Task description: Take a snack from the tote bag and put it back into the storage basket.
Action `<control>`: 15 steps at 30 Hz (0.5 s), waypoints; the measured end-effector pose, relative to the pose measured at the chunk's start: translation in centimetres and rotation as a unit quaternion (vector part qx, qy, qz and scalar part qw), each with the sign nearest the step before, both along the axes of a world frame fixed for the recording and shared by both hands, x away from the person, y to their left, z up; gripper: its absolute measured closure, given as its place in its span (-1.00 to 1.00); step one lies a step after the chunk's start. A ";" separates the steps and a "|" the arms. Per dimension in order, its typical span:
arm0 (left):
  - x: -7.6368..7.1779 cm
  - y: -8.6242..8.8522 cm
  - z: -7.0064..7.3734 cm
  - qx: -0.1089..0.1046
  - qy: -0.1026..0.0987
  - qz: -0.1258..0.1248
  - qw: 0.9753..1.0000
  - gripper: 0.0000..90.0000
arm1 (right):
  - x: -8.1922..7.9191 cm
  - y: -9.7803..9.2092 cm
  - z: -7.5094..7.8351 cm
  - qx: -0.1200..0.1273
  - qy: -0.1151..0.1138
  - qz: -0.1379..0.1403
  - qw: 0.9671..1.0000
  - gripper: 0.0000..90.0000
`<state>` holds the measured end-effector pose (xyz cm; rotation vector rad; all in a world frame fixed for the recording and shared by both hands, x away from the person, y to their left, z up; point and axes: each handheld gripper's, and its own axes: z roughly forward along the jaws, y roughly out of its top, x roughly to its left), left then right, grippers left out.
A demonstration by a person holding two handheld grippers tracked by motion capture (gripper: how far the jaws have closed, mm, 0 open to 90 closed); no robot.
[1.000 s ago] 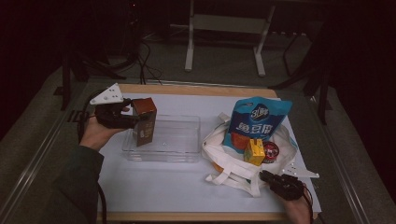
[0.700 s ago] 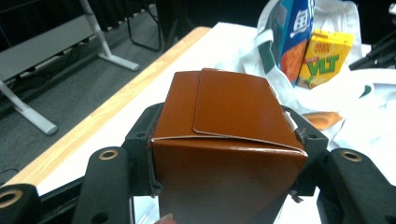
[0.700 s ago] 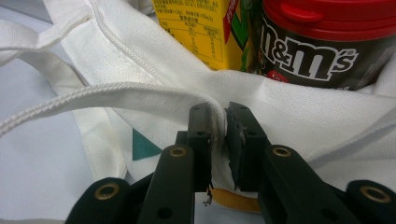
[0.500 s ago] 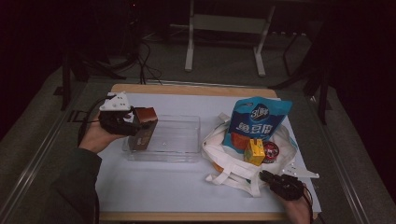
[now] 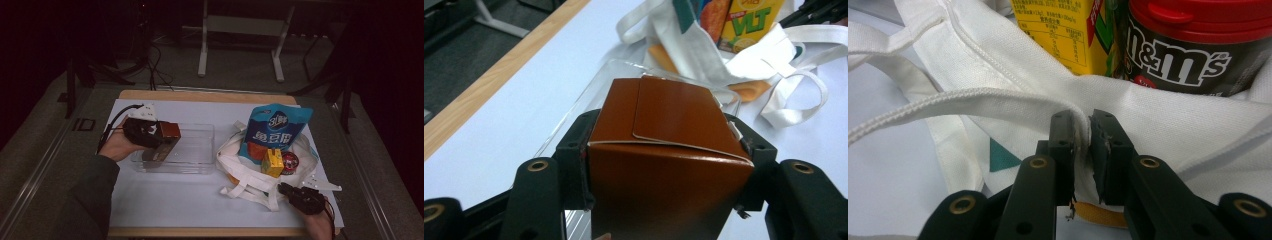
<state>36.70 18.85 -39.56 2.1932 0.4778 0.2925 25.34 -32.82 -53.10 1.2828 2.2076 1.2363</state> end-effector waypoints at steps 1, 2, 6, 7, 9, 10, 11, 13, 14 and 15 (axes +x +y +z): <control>0.1 -0.8 -0.1 -0.001 0.003 -0.002 1.000 -0.09 | 0.0 0.0 0.0 0.000 0.000 0.000 1.000 0.77; 0.1 -0.8 -0.1 -0.001 0.003 -0.002 1.000 -0.10 | 0.0 0.0 0.0 0.000 0.000 0.000 1.000 0.77; 0.7 -2.3 -0.7 -0.007 0.013 -0.003 1.000 -0.13 | 0.0 0.0 0.0 0.000 0.000 0.000 1.000 0.77; 0.8 -2.7 -0.8 -0.009 0.017 -0.006 1.000 -0.13 | 0.0 0.0 0.0 0.000 0.000 0.000 1.000 0.77; 0.9 -3.6 -1.2 -0.007 0.022 -0.011 1.000 -0.14 | 0.0 0.0 0.0 0.001 0.000 0.001 1.000 0.77; 1.0 -4.1 -1.3 -0.004 0.023 -0.015 1.000 -0.15 | 0.0 0.0 0.0 0.001 0.000 0.001 1.000 0.77; 1.0 -4.5 -1.5 0.000 0.024 -0.017 1.000 -0.15 | 0.0 0.0 0.0 0.001 0.000 0.001 1.000 0.77; 1.0 -5.5 -1.8 0.009 0.025 -0.024 0.999 -0.16 | 0.0 0.0 0.0 0.000 0.000 0.001 1.000 0.77; 1.0 -5.9 -1.9 0.014 0.028 -0.028 0.999 -0.17 | 0.0 0.0 0.0 0.000 0.000 0.001 1.000 0.77; 1.0 -6.4 -2.0 0.016 0.031 -0.031 0.999 -0.17 | 0.0 0.0 0.0 0.000 0.000 0.001 1.000 0.77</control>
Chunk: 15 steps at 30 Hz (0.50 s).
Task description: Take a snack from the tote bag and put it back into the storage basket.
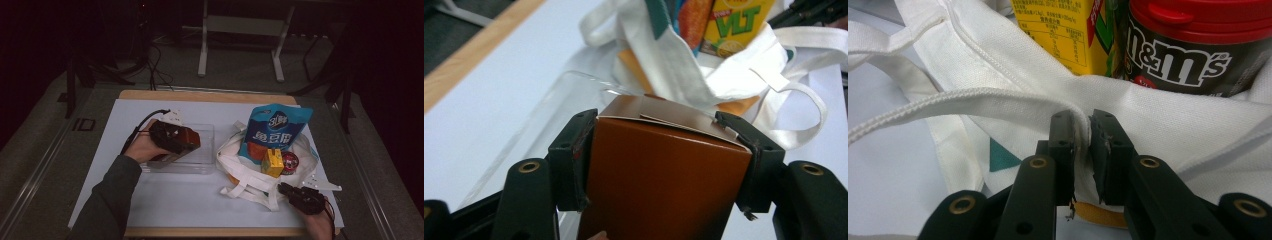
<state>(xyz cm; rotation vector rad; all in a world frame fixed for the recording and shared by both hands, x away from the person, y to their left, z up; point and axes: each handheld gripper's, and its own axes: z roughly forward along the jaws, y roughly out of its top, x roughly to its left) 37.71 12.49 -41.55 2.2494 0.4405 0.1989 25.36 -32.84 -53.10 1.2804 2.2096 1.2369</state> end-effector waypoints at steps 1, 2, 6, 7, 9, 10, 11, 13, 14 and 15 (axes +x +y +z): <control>0.0 -0.4 -0.1 0.000 0.007 -0.004 1.000 -0.17 | 0.0 0.0 0.0 0.000 0.000 0.000 1.000 0.77; 0.1 -0.7 -0.3 0.001 0.013 -0.008 1.000 -0.17 | 0.0 0.0 0.0 0.000 0.000 0.000 1.000 0.77; 0.2 -1.7 -1.0 -0.002 0.039 -0.015 0.999 -0.19 | 0.0 0.0 0.0 0.000 0.000 0.000 1.000 0.77; 0.3 -2.0 -1.1 0.000 0.042 -0.016 0.999 -0.20 | 0.0 0.0 0.0 0.000 0.000 0.000 1.000 0.77; 0.3 -2.4 -1.5 0.006 0.047 -0.019 0.999 -0.20 | 0.0 0.0 0.0 0.000 0.000 0.001 1.000 0.77; 0.3 -2.6 -1.6 0.007 0.050 -0.020 0.999 -0.20 | 0.0 0.0 0.0 0.000 0.000 0.001 1.000 0.77; 0.4 -2.8 -1.8 0.011 0.052 -0.022 0.998 -0.21 | 0.0 0.0 0.0 0.000 0.000 0.001 1.000 0.77; 0.3 -3.2 -2.0 0.017 0.054 -0.026 0.998 -0.21 | 0.0 0.0 0.0 0.000 0.000 0.001 1.000 0.77; 0.3 -3.4 -2.0 0.020 0.054 -0.027 0.998 -0.21 | 0.0 0.0 0.0 0.000 0.000 0.001 1.000 0.77; 0.3 -3.5 -2.1 0.022 0.054 -0.025 0.998 -0.21 | 0.0 0.0 0.0 0.000 0.000 0.001 1.000 0.77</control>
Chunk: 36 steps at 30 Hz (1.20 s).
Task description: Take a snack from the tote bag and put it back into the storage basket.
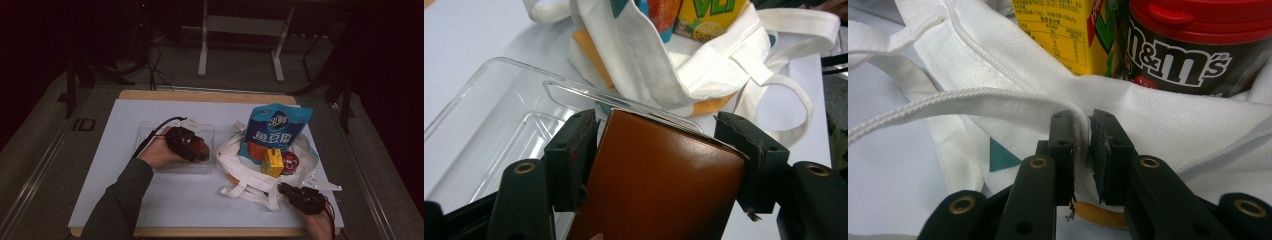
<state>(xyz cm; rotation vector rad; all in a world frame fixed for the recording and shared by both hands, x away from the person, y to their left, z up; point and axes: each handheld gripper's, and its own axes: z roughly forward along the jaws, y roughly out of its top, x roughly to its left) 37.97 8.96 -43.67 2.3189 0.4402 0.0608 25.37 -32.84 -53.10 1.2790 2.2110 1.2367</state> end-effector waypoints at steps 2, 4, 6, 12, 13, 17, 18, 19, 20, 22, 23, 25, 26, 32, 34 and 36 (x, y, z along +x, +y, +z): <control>0.0 -0.3 -0.1 0.005 0.000 0.000 1.000 -0.21 | 0.0 0.0 0.0 0.000 0.000 0.000 1.000 0.77; 0.0 -0.6 -0.3 0.009 -0.001 -0.001 1.000 -0.21 | 0.0 0.0 0.0 0.000 0.000 0.000 1.000 0.77; -0.1 -0.8 -0.5 0.011 0.000 -0.001 1.000 -0.21 | 0.0 0.0 0.0 0.000 0.000 0.000 1.000 0.77; 0.0 -1.2 -0.7 0.019 0.000 0.005 1.000 -0.22 | 0.0 0.0 0.0 0.000 0.000 0.000 1.000 0.77; -0.1 -1.3 -0.8 0.021 0.001 0.006 1.000 -0.22 | 0.0 0.0 0.0 0.000 0.000 0.000 1.000 0.77; -0.1 -1.7 -1.0 0.028 0.000 0.010 1.000 -0.23 | 0.0 0.0 0.0 0.000 0.000 0.000 1.000 0.77; -0.2 -1.8 -1.0 0.028 0.000 0.010 1.000 -0.23 | 0.0 0.0 0.0 0.000 0.000 0.000 1.000 0.77; -0.2 -1.8 -1.0 0.029 -0.001 0.011 1.000 -0.23 | 0.0 0.0 0.0 0.000 0.000 0.000 1.000 0.77; -0.1 -1.9 -1.0 0.026 -0.002 0.015 1.000 -0.30 | 0.0 0.0 0.0 0.000 0.000 0.000 1.000 0.77; -0.2 -2.0 -0.8 0.017 -0.004 0.029 0.999 -0.41 | 0.0 0.0 0.0 0.000 0.000 0.000 1.000 0.77; -0.2 -2.0 -0.7 0.017 -0.011 0.030 0.999 -0.44 | 0.0 0.0 0.0 0.000 0.000 0.000 1.000 0.77; -0.3 -2.1 -0.4 0.017 -0.015 0.031 0.999 -0.49 | 0.0 0.0 0.0 0.000 0.000 0.000 1.000 0.77; -0.3 -2.1 -0.3 0.016 -0.016 0.031 0.999 -0.49 | 0.0 0.0 0.0 0.000 0.000 0.000 1.000 0.77; -0.8 -2.2 0.2 0.003 -0.035 0.034 0.999 -0.44 | 0.0 0.0 0.0 0.000 0.000 0.001 1.000 0.76; -1.0 -2.3 0.3 -0.006 -0.036 0.033 0.999 -0.39 | 0.0 0.0 0.0 0.001 -0.001 0.001 1.000 0.76; -1.1 -2.5 0.4 -0.009 -0.041 0.038 0.998 -0.38 | 0.0 0.0 0.0 0.001 -0.001 0.001 1.000 0.76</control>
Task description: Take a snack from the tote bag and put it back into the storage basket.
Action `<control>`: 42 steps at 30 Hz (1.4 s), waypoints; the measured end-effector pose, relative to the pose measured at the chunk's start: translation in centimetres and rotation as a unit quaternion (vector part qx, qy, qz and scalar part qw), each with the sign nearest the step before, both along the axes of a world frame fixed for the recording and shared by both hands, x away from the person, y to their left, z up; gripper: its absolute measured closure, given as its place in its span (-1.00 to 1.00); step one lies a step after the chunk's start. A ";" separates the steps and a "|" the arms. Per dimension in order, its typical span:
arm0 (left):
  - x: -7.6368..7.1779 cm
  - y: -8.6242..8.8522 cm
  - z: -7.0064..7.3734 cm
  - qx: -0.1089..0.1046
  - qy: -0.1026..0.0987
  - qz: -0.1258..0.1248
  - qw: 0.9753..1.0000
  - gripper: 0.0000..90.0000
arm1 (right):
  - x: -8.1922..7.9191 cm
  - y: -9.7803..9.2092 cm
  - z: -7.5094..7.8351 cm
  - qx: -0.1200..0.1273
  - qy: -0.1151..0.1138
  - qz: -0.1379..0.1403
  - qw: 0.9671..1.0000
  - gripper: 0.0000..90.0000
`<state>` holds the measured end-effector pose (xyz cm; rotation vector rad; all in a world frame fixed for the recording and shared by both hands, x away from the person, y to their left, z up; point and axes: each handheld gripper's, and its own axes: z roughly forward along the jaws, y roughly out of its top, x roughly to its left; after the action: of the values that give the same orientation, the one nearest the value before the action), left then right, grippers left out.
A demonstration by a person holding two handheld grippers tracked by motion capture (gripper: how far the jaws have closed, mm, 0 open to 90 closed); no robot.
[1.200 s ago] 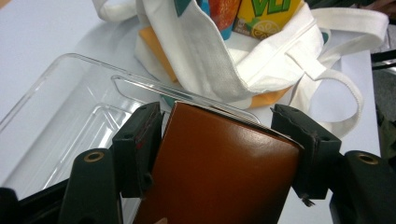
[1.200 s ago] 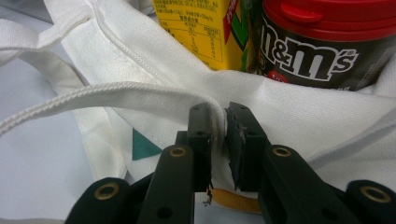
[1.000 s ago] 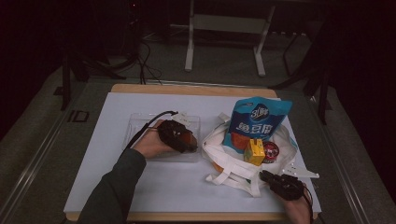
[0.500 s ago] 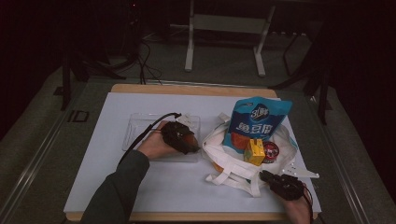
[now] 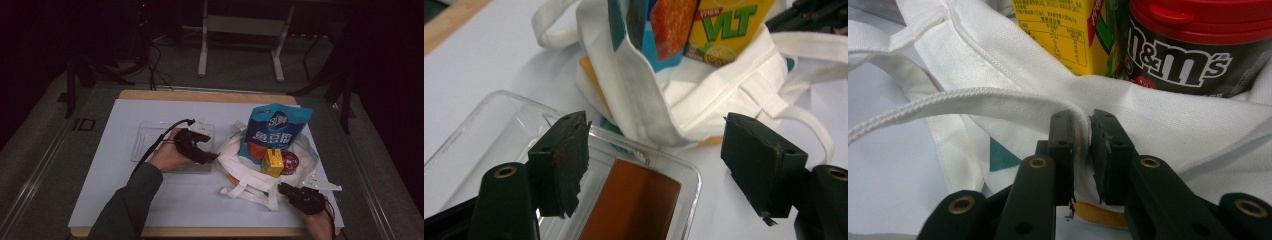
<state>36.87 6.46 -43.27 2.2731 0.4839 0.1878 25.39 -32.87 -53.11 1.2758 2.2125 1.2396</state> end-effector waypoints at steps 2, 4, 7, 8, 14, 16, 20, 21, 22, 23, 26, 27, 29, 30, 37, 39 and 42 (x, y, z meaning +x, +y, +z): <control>-0.1 -0.2 0.1 -0.008 0.000 0.001 1.000 -0.38 | 0.0 0.0 0.0 0.001 0.000 0.000 1.000 0.76; -0.2 -0.3 0.3 -0.016 0.001 -0.001 1.000 -0.38 | 0.0 0.0 0.0 0.000 0.000 0.001 1.000 0.76; -0.3 -0.6 0.5 -0.023 0.001 -0.002 1.000 -0.35 | 0.0 0.0 0.0 0.000 0.000 0.001 1.000 0.76; -0.3 -0.7 0.6 -0.023 0.000 -0.004 1.000 -0.35 | 0.0 0.0 0.0 0.000 0.000 0.000 1.000 0.76; -0.7 -1.8 0.9 -0.027 -0.006 -0.014 1.000 -0.35 | 0.0 0.0 0.0 0.000 0.000 0.000 1.000 0.76; -0.8 -2.2 1.0 -0.022 -0.008 -0.018 1.000 -0.35 | 0.0 0.0 0.0 0.000 0.000 0.001 1.000 0.76; -0.8 -2.9 1.0 -0.022 -0.008 -0.020 1.000 -0.35 | 0.0 0.0 0.0 0.000 0.000 0.001 1.000 0.76; -0.8 -3.0 1.0 -0.022 -0.009 -0.020 1.000 -0.34 | 0.0 0.0 0.0 -0.001 0.000 0.001 1.000 0.76; -0.9 -3.2 1.0 -0.025 -0.010 -0.020 0.999 -0.34 | 0.0 0.0 0.0 -0.001 0.000 0.001 1.000 0.76; -0.9 -3.3 1.0 -0.028 -0.010 -0.021 0.999 -0.34 | 0.0 0.0 0.0 -0.001 0.000 0.001 1.000 0.76; -0.9 -3.9 1.0 -0.033 -0.008 -0.020 0.999 -0.34 | 0.0 0.0 0.0 -0.001 -0.001 0.001 1.000 0.76; -1.0 -4.1 0.9 -0.031 -0.010 -0.021 0.999 -0.34 | 0.0 0.0 0.0 -0.001 0.000 0.001 1.000 0.76; -1.0 -4.5 0.9 -0.031 -0.010 -0.019 0.999 -0.34 | 0.0 0.0 0.0 -0.002 -0.001 0.001 1.000 0.76; -1.0 -4.7 0.9 -0.032 -0.011 -0.015 0.999 -0.34 | 0.0 0.0 0.0 -0.001 -0.001 0.001 1.000 0.76; -1.1 -6.0 1.3 -0.049 -0.008 -0.010 0.999 -0.34 | 0.0 0.0 0.0 -0.002 -0.001 0.001 1.000 0.76; -1.2 -6.5 1.3 -0.046 -0.009 -0.016 0.999 -0.34 | 0.0 0.0 0.0 -0.002 -0.001 0.001 1.000 0.76; -1.4 -7.4 1.3 -0.041 -0.012 -0.024 0.999 -0.34 | 0.0 0.0 0.0 -0.003 -0.001 0.001 1.000 0.76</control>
<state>35.48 -0.92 -42.01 2.1967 0.4180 0.1671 25.38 -32.83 -53.09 1.2692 2.2155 1.2344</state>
